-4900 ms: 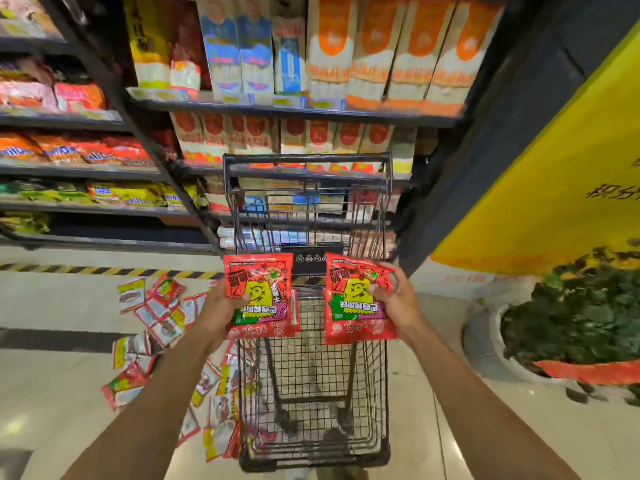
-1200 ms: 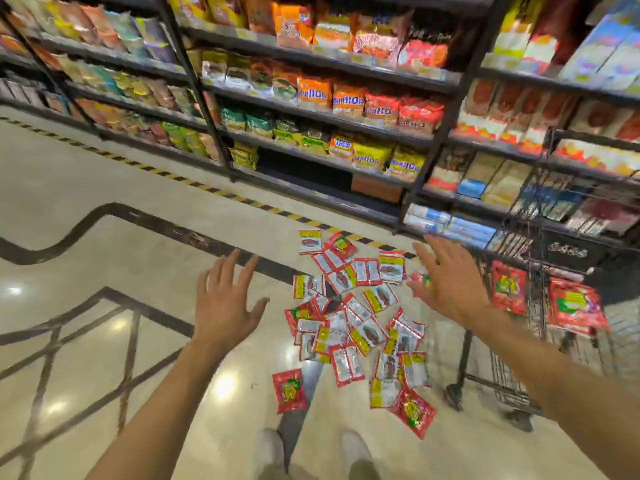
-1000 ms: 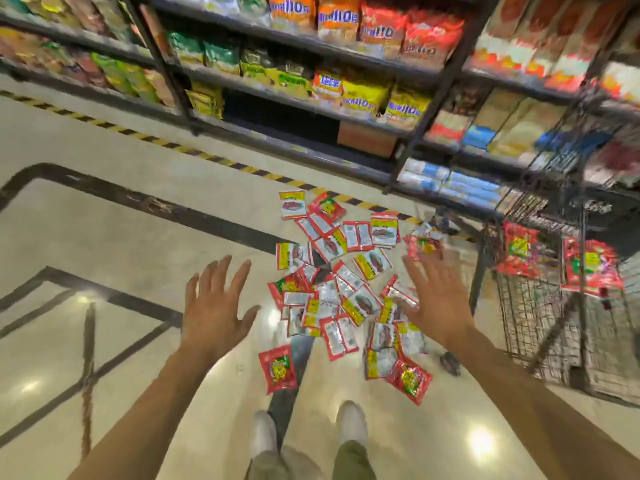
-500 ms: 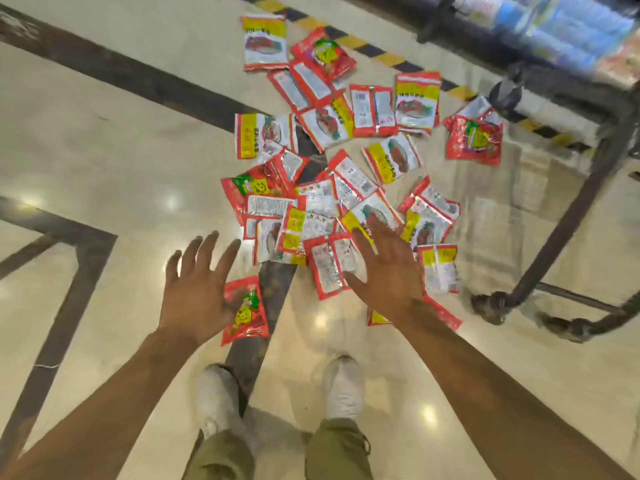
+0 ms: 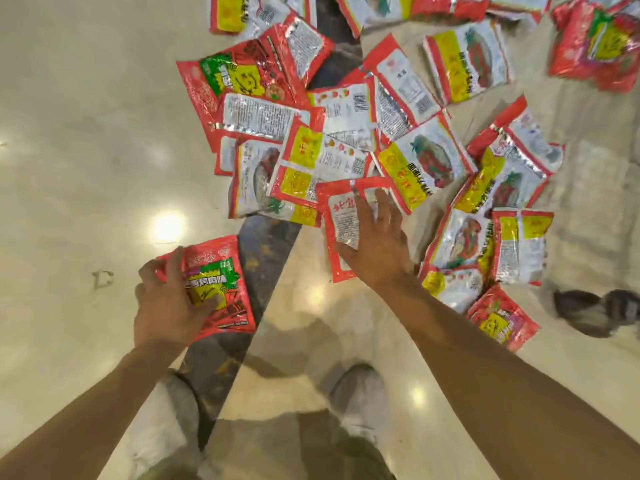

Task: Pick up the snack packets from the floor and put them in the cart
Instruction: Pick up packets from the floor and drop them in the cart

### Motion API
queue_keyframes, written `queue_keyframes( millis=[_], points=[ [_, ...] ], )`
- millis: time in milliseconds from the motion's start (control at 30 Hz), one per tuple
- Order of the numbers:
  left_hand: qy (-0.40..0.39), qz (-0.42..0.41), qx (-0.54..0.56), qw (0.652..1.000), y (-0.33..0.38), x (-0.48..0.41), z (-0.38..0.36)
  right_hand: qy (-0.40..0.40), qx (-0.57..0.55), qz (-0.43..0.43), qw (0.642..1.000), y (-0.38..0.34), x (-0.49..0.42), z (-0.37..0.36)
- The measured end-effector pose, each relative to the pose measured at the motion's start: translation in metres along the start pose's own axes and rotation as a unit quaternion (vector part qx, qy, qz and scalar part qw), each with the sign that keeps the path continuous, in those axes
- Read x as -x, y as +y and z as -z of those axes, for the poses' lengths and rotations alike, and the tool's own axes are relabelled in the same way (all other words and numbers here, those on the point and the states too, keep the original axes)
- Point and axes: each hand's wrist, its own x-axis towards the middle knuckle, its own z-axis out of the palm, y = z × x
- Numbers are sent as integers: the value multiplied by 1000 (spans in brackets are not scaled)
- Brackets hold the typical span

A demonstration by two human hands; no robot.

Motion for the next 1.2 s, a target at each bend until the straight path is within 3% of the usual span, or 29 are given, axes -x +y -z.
queue_keyframes(
  millis=[100,300,500,633,800,1000,1200],
  points=[
    [37,26,83,995,2,-1,-8,15,-33,-28,999,1,-2,-13],
    [38,89,191,977,22,-5,6,23,-118,-33,992,-4,4,-2],
    [-23,77,281,956,56,26,70,82,-155,-3,984,-16,33,70],
    [-62,24,376,924,128,65,161,131,-161,-9,978,-27,61,181],
    [-116,-85,429,892,246,154,317,202,-212,-49,955,-37,136,371],
    [-156,-214,417,870,396,310,490,319,-252,-79,910,-26,261,622],
    [-159,-324,386,849,510,462,605,434,-230,-116,863,2,398,818]
  ],
)
